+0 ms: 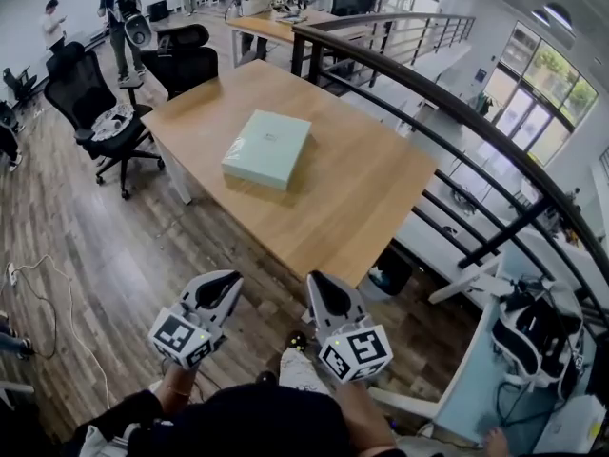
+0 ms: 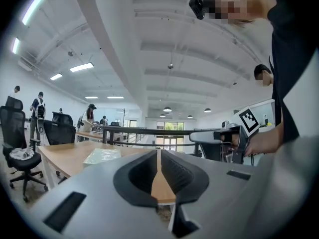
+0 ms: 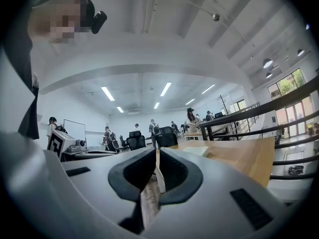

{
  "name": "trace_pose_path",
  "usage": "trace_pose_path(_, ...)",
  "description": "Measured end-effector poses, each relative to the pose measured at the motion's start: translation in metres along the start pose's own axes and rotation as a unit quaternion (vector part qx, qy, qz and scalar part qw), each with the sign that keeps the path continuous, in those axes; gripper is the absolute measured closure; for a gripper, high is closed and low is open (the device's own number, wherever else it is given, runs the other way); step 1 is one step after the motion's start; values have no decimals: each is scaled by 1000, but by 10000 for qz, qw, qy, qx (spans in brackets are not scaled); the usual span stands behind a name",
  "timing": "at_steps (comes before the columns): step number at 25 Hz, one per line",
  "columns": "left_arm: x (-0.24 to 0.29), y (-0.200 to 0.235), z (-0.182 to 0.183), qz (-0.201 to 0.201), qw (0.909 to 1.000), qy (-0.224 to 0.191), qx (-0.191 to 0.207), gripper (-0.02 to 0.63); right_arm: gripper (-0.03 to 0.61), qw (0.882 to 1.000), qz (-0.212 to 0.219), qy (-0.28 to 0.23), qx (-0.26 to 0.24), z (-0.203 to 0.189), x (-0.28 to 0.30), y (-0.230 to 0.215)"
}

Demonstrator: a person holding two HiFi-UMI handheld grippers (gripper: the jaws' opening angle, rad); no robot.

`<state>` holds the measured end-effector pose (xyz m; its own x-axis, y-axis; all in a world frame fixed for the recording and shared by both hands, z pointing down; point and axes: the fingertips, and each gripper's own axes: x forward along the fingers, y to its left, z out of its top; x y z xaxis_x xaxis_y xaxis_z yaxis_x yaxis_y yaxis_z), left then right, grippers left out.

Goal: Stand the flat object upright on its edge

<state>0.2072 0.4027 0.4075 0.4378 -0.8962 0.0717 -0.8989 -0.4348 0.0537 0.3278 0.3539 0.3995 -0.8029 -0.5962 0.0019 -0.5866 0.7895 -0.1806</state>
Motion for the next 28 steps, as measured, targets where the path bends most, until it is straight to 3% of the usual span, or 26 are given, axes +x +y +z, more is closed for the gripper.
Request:
trace_pose_path(7, 33, 31, 3, 287, 9996, -17, 61, 578, 546, 9995, 238, 47, 177, 4, 41, -31)
trace_pose_path(18, 90, 58, 18, 424, 9991, 11, 36, 577, 546, 9984, 413, -52, 384, 10, 80, -87)
trace_pose_path(28, 107, 83, 24, 773, 9968, 58, 169, 577, 545, 9965, 700, -49, 450, 13, 115, -107)
